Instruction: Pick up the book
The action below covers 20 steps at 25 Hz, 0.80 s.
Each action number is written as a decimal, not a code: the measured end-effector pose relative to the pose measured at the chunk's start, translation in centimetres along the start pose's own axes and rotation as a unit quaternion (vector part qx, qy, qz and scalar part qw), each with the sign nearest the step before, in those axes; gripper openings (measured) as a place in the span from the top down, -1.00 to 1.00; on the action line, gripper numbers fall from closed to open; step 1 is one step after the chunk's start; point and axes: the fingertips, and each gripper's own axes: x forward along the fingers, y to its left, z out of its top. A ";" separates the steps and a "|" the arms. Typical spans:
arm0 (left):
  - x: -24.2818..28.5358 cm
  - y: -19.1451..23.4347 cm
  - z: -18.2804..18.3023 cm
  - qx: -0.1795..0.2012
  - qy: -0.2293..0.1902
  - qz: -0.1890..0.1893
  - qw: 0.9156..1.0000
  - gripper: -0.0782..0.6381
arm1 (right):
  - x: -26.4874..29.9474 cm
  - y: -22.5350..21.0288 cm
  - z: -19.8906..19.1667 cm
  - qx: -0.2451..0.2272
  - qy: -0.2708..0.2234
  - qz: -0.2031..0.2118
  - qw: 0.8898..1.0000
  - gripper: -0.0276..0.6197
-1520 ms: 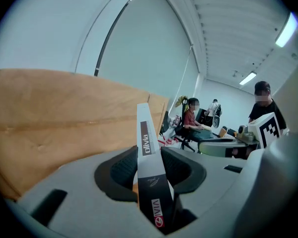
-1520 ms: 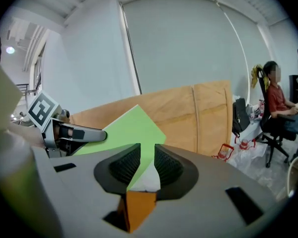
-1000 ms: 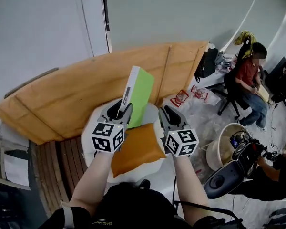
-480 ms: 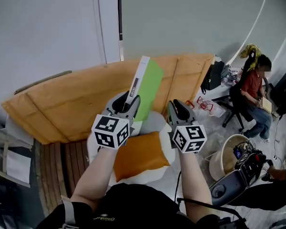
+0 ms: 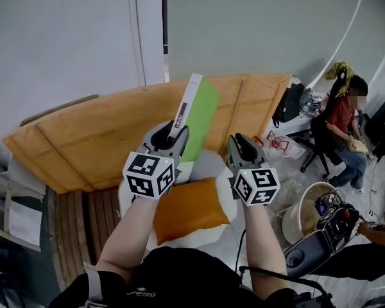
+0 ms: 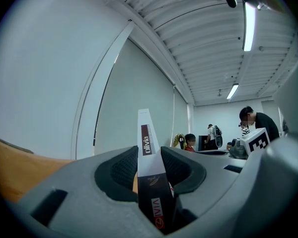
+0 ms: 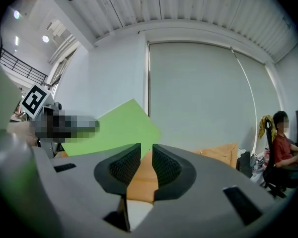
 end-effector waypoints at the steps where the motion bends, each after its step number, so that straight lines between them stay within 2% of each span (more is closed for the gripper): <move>1: 0.0 0.1 0.0 0.000 0.000 0.000 1.000 0.37 | 0.1 0.0 -0.1 0.000 0.001 0.000 1.000 0.68; 20: 0.6 1.0 -0.6 -0.005 0.013 -0.002 1.000 0.37 | 1.2 0.2 -0.6 -0.005 0.012 -0.005 1.000 0.72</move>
